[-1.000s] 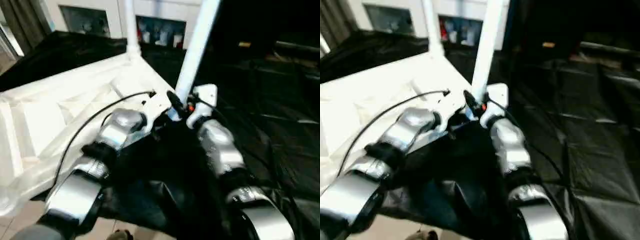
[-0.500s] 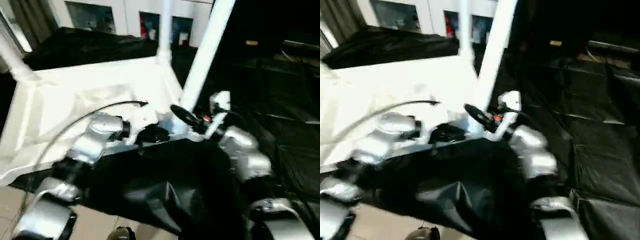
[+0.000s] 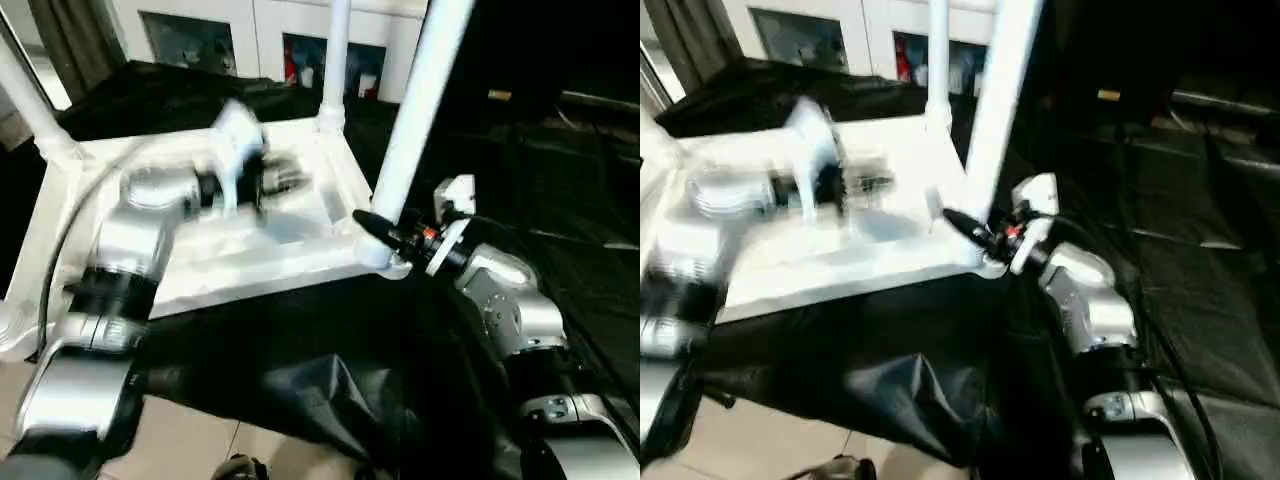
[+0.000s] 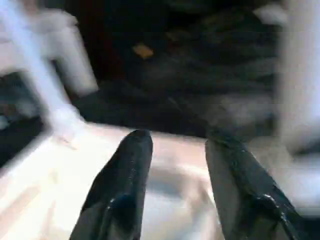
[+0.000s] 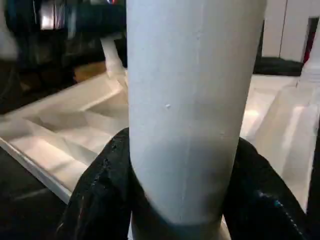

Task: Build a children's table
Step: Insert table leg to table base

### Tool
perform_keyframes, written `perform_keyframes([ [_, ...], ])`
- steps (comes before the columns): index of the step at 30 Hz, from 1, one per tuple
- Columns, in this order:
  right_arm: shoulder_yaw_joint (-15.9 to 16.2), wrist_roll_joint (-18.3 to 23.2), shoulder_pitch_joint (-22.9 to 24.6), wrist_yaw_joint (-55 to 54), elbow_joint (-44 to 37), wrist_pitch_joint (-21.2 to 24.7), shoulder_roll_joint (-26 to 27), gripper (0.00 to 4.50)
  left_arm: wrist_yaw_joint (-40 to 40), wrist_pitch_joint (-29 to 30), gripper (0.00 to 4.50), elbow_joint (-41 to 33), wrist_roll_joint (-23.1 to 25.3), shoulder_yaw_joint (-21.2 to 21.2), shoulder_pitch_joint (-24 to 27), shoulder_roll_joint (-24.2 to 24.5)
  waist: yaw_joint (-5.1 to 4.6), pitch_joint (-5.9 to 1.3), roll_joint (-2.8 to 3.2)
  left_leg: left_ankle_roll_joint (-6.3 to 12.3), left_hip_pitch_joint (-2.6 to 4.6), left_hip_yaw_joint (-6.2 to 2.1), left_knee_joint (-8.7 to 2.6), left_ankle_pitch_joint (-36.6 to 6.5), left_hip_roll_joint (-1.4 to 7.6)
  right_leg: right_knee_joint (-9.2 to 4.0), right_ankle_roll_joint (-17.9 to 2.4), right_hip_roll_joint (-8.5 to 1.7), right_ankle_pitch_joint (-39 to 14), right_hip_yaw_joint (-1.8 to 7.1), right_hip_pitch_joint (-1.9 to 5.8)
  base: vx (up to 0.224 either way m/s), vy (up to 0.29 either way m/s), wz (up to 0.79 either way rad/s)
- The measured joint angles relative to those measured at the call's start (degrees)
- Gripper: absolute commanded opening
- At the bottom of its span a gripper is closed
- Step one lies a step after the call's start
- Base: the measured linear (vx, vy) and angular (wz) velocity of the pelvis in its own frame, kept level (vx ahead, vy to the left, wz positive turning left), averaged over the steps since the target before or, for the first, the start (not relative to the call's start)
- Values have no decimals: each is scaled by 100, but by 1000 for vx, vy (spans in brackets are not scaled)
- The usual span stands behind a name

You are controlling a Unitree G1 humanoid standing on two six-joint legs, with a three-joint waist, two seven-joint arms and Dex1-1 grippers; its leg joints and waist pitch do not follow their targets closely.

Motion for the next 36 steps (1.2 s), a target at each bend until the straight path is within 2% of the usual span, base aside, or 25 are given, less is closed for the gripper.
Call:
perform_keyframes([
  [4, 206, -246, -171, -222, 197, -11, 155, 187, 512, 249, 207, -48, -216, -13, -475, -856, 89, -3, -7, 29, -40, -5, 43, -11, 2, 5, 0, -5, 1, -7, -11, 0, 0, 0],
  [7, 184, -301, -194, -278, 214, -65, 132, 187, 568, 308, 207, -71, -309, -66, -519, -1103, 97, -4, -9, 42, -49, -5, 57, -19, 1, 9, 2, -7, 2, -7, -14, 0, 0, 0],
  [12, 164, -394, -195, -352, 254, -166, 46, 187, 441, 723, 207, -672, -668, -208, -330, -1449, 134, -5, -10, 43, -53, -10, 84, -19, 9, 50, 3, -8, 2, -12, -25, 0, 0, 0],
  [17, 170, -441, -200, -489, 361, -215, 40, 187, 622, 549, 207, -414, -541, -174, -369, -1294, 116, -7, -3, 32, -44, -18, 99, 7, 12, 83, 7, -7, 10, -12, -25, 0, 0, 0],
  [23, 160, -462, -202, -501, 360, -242, -62, 187, 697, 519, 207, -392, -456, -21, -304, -780, 126, -7, -3, 28, -49, -19, 105, 23, 12, 81, 11, -8, 33, -11, -24, 0, 0, 0],
  [25, 151, -473, -226, -521, 371, -256, -131, 187, 696, 448, 207, -350, -294, -44, -221, -613, 151, -7, -3, 31, -54, -19, 113, 24, 11, 81, 10, -9, 39, -10, -24, 0, 0, 0],
  [27, 62, -551, -289, -653, 452, -257, -287, 187, 640, 278, 207, -223, -81, -209, -142, -453, 176, -7, -3, 33, -55, -17, 119, 26, 11, 79, 11, -12, 44, -9, -19, 0, 0, 0],
  [30, -115, -597, -396, -866, 608, -254, -532, 187, 243, 106, 207, -152, 213, -721, 131, -298, 177, -7, -4, 30, -55, -7, 122, 24, 5, 78, 11, -20, 50, -3, -18, 0, 0, 0],
  [33, -259, -639, -441, -1008, 616, -244, -714, 187, -112, 119, 207, -67, 408, -1259, 427, -380, 176, -7, -4, 32, -60, -7, 127, 25, 6, 78, 16, -21, 55, -5, -18, 0, 0, 0],
  [35, -283, -643, -443, -1057, 614, -220, -756, 187, -197, 120, 235, 101, 468, -1477, 456, -521, 164, -7, -3, 31, -58, -8, 127, 26, 8, 79, 23, -20, 59, -6, -19, 0, 0, 0],
  [36, -283, -643, -439, -1066, 610, -179, -768, 187, -259, 120, 235, 166, 511, -1561, 453, -587, 155, -6, 0, 30, -57, -9, 127, 27, 9, 80, 24, -19, 60, -7, -19, 0, 0, 0],
])
